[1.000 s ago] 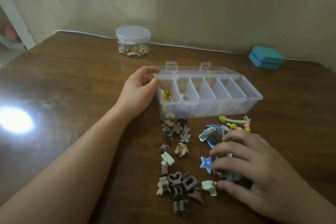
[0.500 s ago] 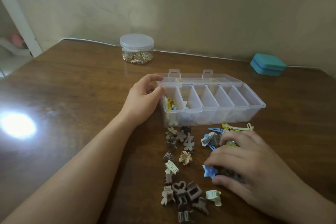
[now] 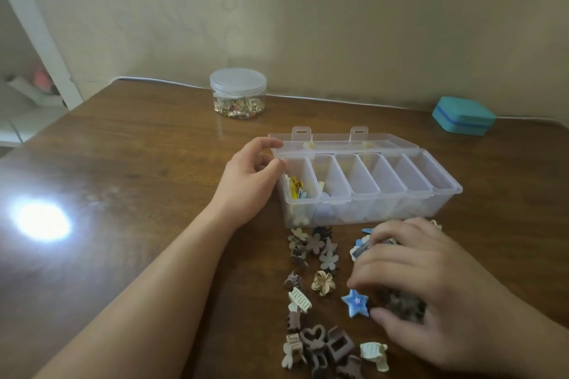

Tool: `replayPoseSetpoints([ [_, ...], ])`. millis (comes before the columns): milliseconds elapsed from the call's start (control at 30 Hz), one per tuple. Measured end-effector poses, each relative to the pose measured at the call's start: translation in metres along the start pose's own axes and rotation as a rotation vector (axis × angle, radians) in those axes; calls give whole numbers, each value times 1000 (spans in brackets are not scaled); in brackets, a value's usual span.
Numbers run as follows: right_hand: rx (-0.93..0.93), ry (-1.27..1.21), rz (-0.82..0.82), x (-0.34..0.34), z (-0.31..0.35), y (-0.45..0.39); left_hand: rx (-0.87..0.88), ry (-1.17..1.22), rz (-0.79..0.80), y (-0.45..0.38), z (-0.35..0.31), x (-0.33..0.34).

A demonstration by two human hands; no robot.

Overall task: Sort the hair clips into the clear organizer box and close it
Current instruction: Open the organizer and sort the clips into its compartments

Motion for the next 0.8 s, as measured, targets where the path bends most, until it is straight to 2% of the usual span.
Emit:
replayPoseSetpoints([
  [133,-85,-1,51,15,6,0,4,5,-15,-1,0,-1],
  [300,-100,-56,-79,11,7,-1,-3,0,-4,0,0,0],
  [433,-106,-59,-118,9,8,-2,-7,1,1,0,0,0],
  [533,-94,-148,-144,-2,1,-9,-9,0,2,0,1,1],
  [700,92,-270,-237,-33,-40,-53,-10,-6,4,0,0,0],
  [800,190,-224,-254,-24,-58,-78,-10,-8,16,1,0,1],
])
Point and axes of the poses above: each hand's wrist, its own y-axis away from the middle knuckle, its own x-axis out of the palm, z = x × y, the point moved 10 cm from there along -y, towards the middle knuckle, and after that the axes turned 15 degrees about y, right-handed, at the moved point
